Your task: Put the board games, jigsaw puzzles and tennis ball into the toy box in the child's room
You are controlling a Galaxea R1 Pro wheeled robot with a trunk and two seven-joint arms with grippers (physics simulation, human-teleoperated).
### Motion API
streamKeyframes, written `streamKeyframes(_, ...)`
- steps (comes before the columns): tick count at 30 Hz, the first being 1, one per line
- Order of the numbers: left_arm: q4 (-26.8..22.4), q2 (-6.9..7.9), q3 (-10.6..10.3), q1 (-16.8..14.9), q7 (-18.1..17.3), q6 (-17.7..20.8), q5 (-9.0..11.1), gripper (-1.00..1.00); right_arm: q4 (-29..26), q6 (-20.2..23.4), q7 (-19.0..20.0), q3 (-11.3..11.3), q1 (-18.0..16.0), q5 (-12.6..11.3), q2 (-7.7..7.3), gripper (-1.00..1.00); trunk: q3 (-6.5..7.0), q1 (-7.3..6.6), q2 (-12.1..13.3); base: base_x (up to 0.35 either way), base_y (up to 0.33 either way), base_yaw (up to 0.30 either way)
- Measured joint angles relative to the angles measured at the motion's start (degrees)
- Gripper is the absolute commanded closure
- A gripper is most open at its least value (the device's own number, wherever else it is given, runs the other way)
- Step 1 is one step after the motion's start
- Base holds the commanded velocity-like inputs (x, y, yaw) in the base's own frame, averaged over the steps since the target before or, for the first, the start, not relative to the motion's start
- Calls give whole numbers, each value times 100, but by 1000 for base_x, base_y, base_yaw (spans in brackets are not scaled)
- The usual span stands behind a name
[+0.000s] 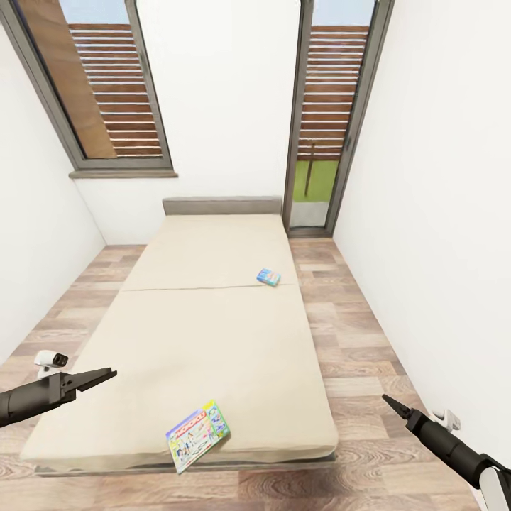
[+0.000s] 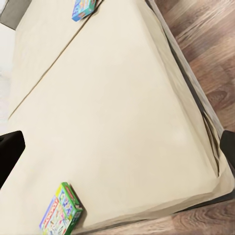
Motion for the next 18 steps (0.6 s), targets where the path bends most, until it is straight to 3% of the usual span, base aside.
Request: streamKeyframes(18,3,0,0,1,0,-2,-1,-100,0,0,0,-1,2,0,0,-100,172,-1,0,-11,0,0)
